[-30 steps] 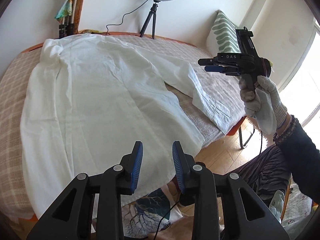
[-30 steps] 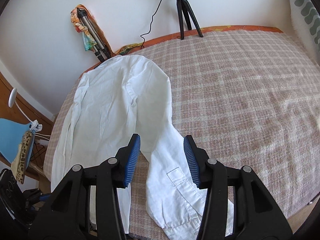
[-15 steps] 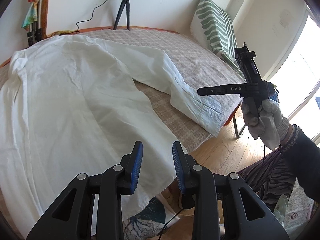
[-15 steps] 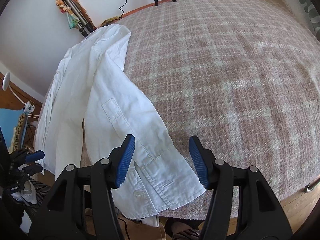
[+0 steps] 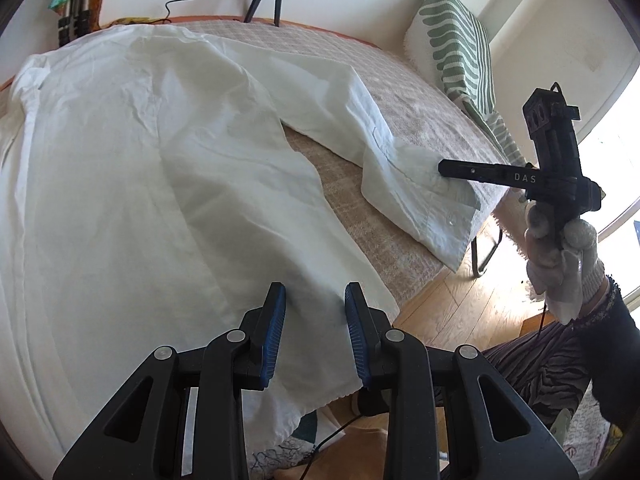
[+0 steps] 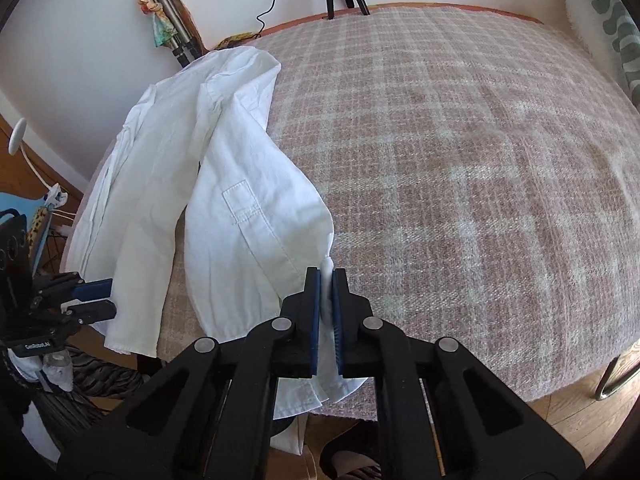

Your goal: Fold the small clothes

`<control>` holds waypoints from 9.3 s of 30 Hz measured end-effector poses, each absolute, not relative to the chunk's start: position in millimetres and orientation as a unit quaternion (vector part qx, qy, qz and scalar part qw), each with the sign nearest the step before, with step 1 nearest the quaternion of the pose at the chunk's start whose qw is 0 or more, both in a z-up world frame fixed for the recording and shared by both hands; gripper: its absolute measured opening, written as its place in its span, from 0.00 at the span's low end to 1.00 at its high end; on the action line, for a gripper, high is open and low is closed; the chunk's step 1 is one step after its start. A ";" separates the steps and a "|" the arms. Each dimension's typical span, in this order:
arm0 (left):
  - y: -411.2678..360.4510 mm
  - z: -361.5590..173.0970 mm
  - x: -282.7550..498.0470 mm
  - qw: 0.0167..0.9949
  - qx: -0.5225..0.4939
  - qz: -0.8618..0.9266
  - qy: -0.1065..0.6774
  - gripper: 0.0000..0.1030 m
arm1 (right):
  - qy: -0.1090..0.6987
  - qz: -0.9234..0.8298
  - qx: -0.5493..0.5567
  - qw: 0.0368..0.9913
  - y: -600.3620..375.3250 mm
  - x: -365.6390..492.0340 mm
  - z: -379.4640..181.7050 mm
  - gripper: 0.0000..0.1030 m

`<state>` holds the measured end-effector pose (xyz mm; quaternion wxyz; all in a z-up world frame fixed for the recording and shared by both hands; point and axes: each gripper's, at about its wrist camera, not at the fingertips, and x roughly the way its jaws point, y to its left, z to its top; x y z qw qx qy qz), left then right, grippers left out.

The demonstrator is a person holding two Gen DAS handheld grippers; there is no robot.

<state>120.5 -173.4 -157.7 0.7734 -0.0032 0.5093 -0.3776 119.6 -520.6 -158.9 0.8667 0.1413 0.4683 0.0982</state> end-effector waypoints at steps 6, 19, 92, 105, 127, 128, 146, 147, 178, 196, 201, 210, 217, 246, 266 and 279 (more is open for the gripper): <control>-174.2 -161.6 119.3 0.767 -0.011 -0.385 0.513 0.28 | 0.388 0.136 0.214 0.886 -525.7 108.6 -97.1 0.06; -92.6 -134.2 149.5 0.801 -0.149 -0.325 0.480 0.28 | 0.455 0.313 0.105 0.827 -354.3 109.6 -121.3 0.06; -119.1 -161.0 114.3 0.791 -0.055 -0.317 0.520 0.24 | 0.459 0.143 0.097 0.872 -341.3 397.2 -133.5 0.27; -139.1 -127.1 85.8 0.829 -0.029 -0.342 0.441 0.25 | 0.421 0.149 0.160 0.880 -433.4 254.1 -74.0 0.46; -235.1 -164.1 61.5 0.864 0.142 -0.284 0.390 0.18 | 0.445 0.148 0.264 0.843 -481.9 269.1 -131.1 0.46; -231.7 -162.9 64.5 0.866 0.133 -0.281 0.391 0.09 | 0.446 0.151 0.269 0.840 -479.7 273.5 -136.1 0.46; -203.0 -148.7 65.7 0.858 0.009 -0.306 0.412 0.32 | 0.501 0.157 0.234 0.819 -425.7 313.6 -188.4 0.46; -210.9 -150.3 62.3 0.862 0.028 -0.301 0.407 0.49 | 0.498 0.156 0.239 0.819 -429.9 312.8 -188.0 0.46; -177.4 -139.1 69.1 0.904 -0.008 -0.257 0.342 0.02 | 0.509 0.183 0.239 0.806 -411.2 324.6 -204.4 0.40; -142.9 -137.3 69.0 0.903 -0.068 -0.250 0.344 0.02 | 0.514 0.155 0.144 0.831 -342.6 325.1 -175.9 0.08; -126.0 -136.8 66.1 0.902 -0.091 -0.240 0.346 0.02 | 0.501 0.178 0.080 0.843 -287.8 324.6 -153.7 0.07; -83.9 -144.0 63.0 0.905 -0.121 -0.197 0.356 0.01 | 0.519 0.198 0.022 0.831 -211.9 336.0 -170.1 0.07; -63.1 -159.9 69.2 0.901 -0.130 -0.164 0.379 0.01 | 0.536 0.188 -0.017 0.822 -183.4 339.9 -191.5 0.08; -128.0 -155.4 114.0 0.844 0.011 -0.310 0.437 0.09 | 0.492 0.197 0.150 0.834 -300.1 406.5 -189.0 0.37; -25.6 -86.2 108.3 0.863 -0.005 -0.296 0.409 0.09 | 0.460 0.227 0.109 0.851 -269.8 372.7 -94.1 0.42; 77.8 -147.5 155.1 0.809 -0.146 -0.212 0.528 0.27 | 0.463 0.286 0.116 0.831 -167.4 383.9 -40.0 0.53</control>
